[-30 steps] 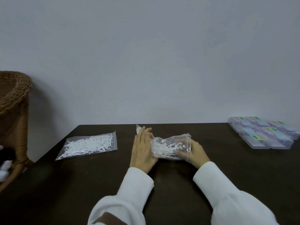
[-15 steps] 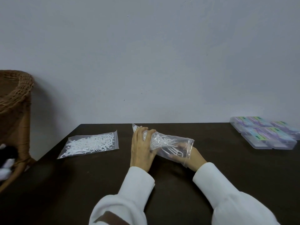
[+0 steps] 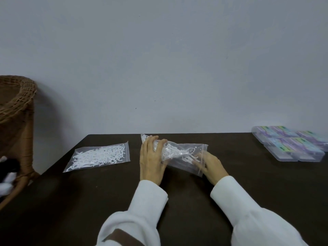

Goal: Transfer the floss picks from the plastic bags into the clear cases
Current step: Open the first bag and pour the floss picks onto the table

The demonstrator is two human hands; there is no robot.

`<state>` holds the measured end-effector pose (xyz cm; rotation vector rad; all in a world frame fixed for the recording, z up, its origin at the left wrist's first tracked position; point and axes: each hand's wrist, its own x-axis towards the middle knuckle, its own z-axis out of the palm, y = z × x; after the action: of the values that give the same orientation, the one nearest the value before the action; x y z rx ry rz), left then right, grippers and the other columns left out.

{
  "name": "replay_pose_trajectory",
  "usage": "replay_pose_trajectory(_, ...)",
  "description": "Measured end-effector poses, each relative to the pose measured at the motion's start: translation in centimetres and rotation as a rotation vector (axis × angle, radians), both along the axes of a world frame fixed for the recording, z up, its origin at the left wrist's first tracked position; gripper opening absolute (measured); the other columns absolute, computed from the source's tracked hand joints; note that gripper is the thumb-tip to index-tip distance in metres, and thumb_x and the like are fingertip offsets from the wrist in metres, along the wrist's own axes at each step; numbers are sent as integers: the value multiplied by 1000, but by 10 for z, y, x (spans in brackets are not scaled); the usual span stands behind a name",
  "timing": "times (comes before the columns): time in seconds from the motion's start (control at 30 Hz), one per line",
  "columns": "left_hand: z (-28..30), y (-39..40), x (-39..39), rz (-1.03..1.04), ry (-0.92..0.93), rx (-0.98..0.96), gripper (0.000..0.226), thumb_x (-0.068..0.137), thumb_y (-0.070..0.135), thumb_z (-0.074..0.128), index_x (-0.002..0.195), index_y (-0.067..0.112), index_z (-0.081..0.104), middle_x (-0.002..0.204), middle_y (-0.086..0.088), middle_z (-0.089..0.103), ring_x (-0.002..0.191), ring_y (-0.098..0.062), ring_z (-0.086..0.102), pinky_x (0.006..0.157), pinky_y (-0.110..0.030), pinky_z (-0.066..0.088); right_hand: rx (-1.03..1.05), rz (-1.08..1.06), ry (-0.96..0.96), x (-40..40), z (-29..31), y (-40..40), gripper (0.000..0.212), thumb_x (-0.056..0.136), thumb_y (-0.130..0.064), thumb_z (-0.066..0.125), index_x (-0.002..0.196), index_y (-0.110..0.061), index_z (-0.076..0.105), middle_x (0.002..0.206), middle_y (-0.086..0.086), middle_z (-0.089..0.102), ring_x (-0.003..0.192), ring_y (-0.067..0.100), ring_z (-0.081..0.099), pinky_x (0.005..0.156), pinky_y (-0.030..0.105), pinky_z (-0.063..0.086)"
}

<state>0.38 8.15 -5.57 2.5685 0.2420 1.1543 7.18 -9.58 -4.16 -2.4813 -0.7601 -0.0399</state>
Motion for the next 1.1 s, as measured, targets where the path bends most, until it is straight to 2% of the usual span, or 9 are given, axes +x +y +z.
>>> replay_pose_trajectory(0.1,1,4,-2,72,25,-5,63,67,16,84,123,21,57,135,-11,44,130,-29,38,103,-46,43,150,71,38,-1,-4,-6,23,94,-19,52,115,-11,56,120,5,56,109,18,56,96,30,45)
replay_pose_trajectory(0.23,2,10,-4,126,-18,-42,59,68,11,82,121,18,58,132,-12,47,129,-30,39,103,-47,42,286,74,106,4,-3,-9,7,95,-17,48,97,-17,55,99,4,60,80,8,60,71,15,49)
replay_pose_trajectory(0.3,4,12,-6,163,-38,-84,58,69,11,81,121,18,58,131,-11,46,129,-29,38,103,-46,41,327,44,167,6,-4,-11,8,96,-18,46,95,-17,54,89,4,64,75,7,61,69,17,50)
replay_pose_trajectory(0.43,5,16,-6,226,-64,-133,58,68,12,82,121,18,58,131,-12,46,129,-29,37,103,-48,40,231,-44,58,10,-8,-17,11,96,-19,46,94,-25,56,87,-4,62,80,11,59,78,28,49)
replay_pose_trajectory(0.7,6,20,-5,253,-99,-190,61,63,13,85,118,16,59,128,-11,47,125,-26,36,100,-49,43,-61,-89,-119,18,-16,-18,25,96,-29,46,119,-29,57,116,-6,58,111,11,50,97,33,40)
replay_pose_trajectory(0.8,7,18,-5,215,-94,-191,60,65,13,84,119,17,58,130,-10,46,127,-25,35,102,-47,42,156,-26,-158,17,-15,-16,16,94,-21,51,106,-28,58,111,-9,57,108,9,52,97,31,40)
replay_pose_trajectory(0.9,8,11,-5,168,-93,-196,58,68,13,82,121,18,58,132,-9,44,129,-24,34,104,-41,40,508,138,-72,6,-8,-11,20,93,-12,52,95,-32,54,106,-9,57,101,2,54,86,15,43)
replay_pose_trajectory(1.0,9,5,-6,84,-52,-176,58,71,16,80,123,20,57,134,-6,42,130,-19,31,106,-33,35,579,234,79,-2,-2,-5,27,94,-16,49,109,-38,50,121,-9,52,110,-1,52,82,7,43)
replay_pose_trajectory(1.1,8,1,-4,-13,-31,-121,59,70,17,81,123,20,56,135,-6,42,129,-15,30,103,-30,36,523,191,120,-5,-3,-4,32,91,-21,56,120,-31,48,131,-3,49,119,9,49,94,19,43)
